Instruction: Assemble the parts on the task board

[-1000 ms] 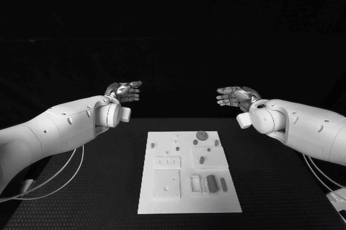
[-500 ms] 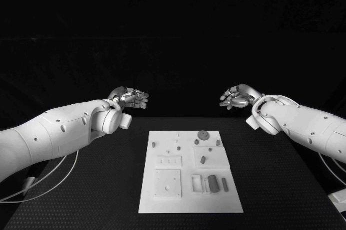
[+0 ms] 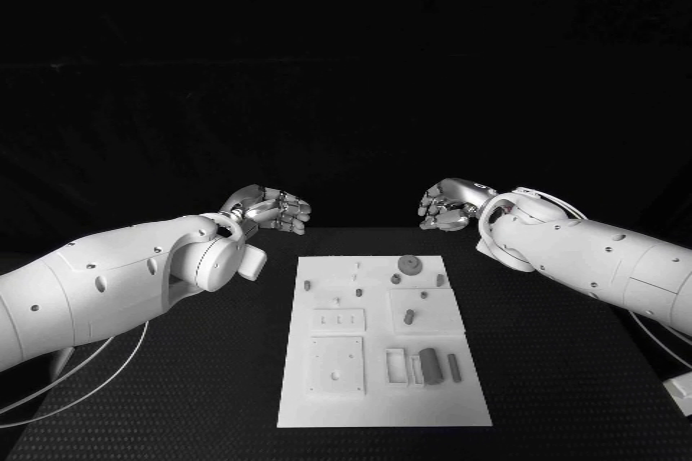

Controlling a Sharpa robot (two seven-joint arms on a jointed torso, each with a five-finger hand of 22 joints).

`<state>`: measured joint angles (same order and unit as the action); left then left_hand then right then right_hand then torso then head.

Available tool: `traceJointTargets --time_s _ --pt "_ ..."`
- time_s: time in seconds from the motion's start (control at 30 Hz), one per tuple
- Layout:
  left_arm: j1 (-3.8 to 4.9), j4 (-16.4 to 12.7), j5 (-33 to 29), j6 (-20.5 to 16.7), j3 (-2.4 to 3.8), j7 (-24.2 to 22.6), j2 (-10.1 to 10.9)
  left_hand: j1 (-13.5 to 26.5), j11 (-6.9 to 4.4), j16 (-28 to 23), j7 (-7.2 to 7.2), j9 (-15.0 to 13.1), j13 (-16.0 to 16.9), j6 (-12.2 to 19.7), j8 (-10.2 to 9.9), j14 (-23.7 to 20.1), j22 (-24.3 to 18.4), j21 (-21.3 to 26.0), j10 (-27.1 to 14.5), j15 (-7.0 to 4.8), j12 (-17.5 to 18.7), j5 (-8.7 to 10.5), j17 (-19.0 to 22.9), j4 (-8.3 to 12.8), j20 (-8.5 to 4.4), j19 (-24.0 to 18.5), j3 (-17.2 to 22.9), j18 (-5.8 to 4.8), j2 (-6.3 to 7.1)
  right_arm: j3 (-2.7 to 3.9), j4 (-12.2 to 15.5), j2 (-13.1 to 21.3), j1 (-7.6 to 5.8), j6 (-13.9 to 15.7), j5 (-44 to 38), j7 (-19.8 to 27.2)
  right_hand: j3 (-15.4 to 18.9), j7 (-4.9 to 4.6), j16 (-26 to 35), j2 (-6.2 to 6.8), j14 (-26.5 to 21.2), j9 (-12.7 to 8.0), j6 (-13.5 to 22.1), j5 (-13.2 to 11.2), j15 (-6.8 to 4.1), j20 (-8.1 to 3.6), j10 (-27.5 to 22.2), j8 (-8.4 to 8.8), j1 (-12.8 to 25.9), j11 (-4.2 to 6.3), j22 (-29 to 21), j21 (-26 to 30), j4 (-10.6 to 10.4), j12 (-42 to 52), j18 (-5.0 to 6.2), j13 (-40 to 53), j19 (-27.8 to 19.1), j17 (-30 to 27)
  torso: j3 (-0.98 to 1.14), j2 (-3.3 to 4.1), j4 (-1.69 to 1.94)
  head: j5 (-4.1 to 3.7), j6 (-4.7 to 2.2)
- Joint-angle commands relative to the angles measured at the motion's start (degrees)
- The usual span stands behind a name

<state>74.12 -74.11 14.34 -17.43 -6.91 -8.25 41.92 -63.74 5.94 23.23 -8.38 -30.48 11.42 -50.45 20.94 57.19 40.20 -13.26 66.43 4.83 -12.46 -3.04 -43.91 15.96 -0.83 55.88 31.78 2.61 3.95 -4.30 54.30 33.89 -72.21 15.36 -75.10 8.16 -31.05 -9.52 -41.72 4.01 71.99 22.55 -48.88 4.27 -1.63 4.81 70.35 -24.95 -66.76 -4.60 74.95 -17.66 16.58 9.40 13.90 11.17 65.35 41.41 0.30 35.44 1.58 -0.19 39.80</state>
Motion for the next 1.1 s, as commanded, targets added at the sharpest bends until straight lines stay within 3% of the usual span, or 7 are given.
traceJointTargets --time_s 0.03,0.3,0.4,0.5,0.8,0.97,1.1 --pt "0.07 -3.0 0.0 1.2 0.13 -2.3 1.2 0.6 0.26 -0.4 -0.31 0.1 0.1 0.2 -0.4 -0.3 0.1 0.3 -0.2 0.06 0.3 -0.01 -0.1 -0.1 0.0 -0.2 -0.2 -0.43 -0.15 0.01 0.7 -0.2 0.01 -1.3 -7.5 -1.7 0.5 0.11 -1.3 0.65 1.1 0.1 -0.6 0.3 -0.02 -0.41 0.6 0.62 0.1 -0.02 1.5 -1.0 0.1 -0.6 1.1 -0.1 1.2 1.0 0.54 2.11 1.03 -0.62 -0.69" --pt "0.08 -7.8 -0.1 0.9 0.48 -3.1 3.2 0.9 0.29 -0.5 -0.37 0.1 0.2 0.2 -0.6 -0.2 0.2 0.3 -0.2 0.05 0.5 -0.01 -0.3 -0.1 -0.02 -0.1 -0.3 -0.4 -0.14 -0.63 2.0 -0.9 0.01 -3.6 -11.4 -3.6 1.1 -0.16 -5.7 1.87 2.2 0.0 -0.2 0.3 0.38 -1.63 -0.4 2.39 0.7 -0.53 1.6 -4.6 -0.1 -3.2 1.1 -0.9 3.0 3.7 1.11 4.85 2.45 -1.48 -1.64" --pt "0.08 -9.0 0.0 0.8 0.64 -3.3 3.6 1.0 0.33 -0.6 -0.43 0.2 0.2 0.3 -0.7 -0.2 0.2 0.3 -0.2 0.05 0.7 -0.01 -0.3 -0.2 -0.02 -0.1 -0.3 -0.4 -0.16 -1.64 2.8 -0.8 0.02 -4.1 -13.1 -4.4 1.3 -0.31 -8.4 2.4 3.3 -0.1 0.0 0.3 0.58 -2.15 -0.8 3.0 1.5 -0.76 1.6 -6.5 -0.3 -4.0 1.1 -1.3 3.9 5.0 1.29 5.6 2.85 -1.61 -1.86" --pt "0.08 -9.6 0.0 0.8 0.67 -3.3 3.7 1.2 0.38 -0.7 -0.56 0.2 0.2 0.3 -0.8 -0.1 0.2 0.3 -0.3 0.07 0.9 -0.01 -0.4 -0.2 -0.02 -0.1 -0.4 -0.39 -0.15 -2.11 4.9 0.1 0.03 -4.5 -14.4 -5.6 1.3 -0.32 -10.9 2.92 3.7 -0.1 -0.2 0.3 0.5 -2.7 -0.5 3.38 2.3 -0.71 1.7 -8.7 -0.6 -4.5 1.1 -1.5 4.5 6.2 1.58 6.54 3.33 -1.95 -1.98" --pt "0.08 -8.8 -0.3 0.8 0.68 -3.2 3.6 1.4 0.44 -0.9 -0.66 0.2 0.3 0.4 -1.0 0.0 0.3 0.4 -0.4 0.08 1.1 -0.01 -0.6 -0.3 0.0 -0.1 -0.4 -0.39 -0.18 -2.52 8.4 1.8 0.03 -5.4 -16.4 -7.2 0.6 -0.43 -15.0 3.93 3.9 0.0 -0.2 0.3 0.59 -3.77 -0.4 4.17 3.5 -0.82 1.6 -13.0 -1.1 -5.3 1.1 -1.9 4.9 7.5 1.95 7.71 3.2 -2.13 -2.27" --pt "0.07 -7.6 -0.1 0.9 0.68 -3.2 3.2 1.5 0.47 -1.0 -0.73 0.3 0.3 0.5 -1.1 0.0 0.3 0.4 -0.4 0.08 1.2 -0.02 -0.7 -0.3 -0.01 -0.1 -0.5 -0.38 -0.2 -2.68 8.4 1.7 0.03 -6.1 -18.1 -8.4 0.2 -0.27 -16.0 4.43 3.5 0.1 -0.3 0.3 0.97 -3.88 -1.4 4.4 3.9 -1.21 1.5 -14.4 -1.4 -5.7 1.1 -2.4 4.3 7.5 2.0 8.05 2.99 -2.15 -2.18" --pt "0.07 -7.3 -0.1 1.5 0.68 -2.9 3.2 1.6 0.49 -1.1 -0.83 0.3 0.4 0.5 -1.2 0.0 0.3 0.4 -0.4 0.1 1.3 -0.02 -0.7 -0.4 0.0 -0.1 -0.5 -0.37 -0.22 -2.96 8.3 1.6 0.08 -7.3 -18.8 -8.8 0.0 0.02 -16.4 4.92 3.1 0.2 -0.4 0.3 1.33 -3.81 -2.4 4.46 4.3 -1.58 1.5 -14.9 -1.8 -5.8 1.1 -2.9 3.8 7.3 2.09 8.27 3.15 -2.35 -2.22"
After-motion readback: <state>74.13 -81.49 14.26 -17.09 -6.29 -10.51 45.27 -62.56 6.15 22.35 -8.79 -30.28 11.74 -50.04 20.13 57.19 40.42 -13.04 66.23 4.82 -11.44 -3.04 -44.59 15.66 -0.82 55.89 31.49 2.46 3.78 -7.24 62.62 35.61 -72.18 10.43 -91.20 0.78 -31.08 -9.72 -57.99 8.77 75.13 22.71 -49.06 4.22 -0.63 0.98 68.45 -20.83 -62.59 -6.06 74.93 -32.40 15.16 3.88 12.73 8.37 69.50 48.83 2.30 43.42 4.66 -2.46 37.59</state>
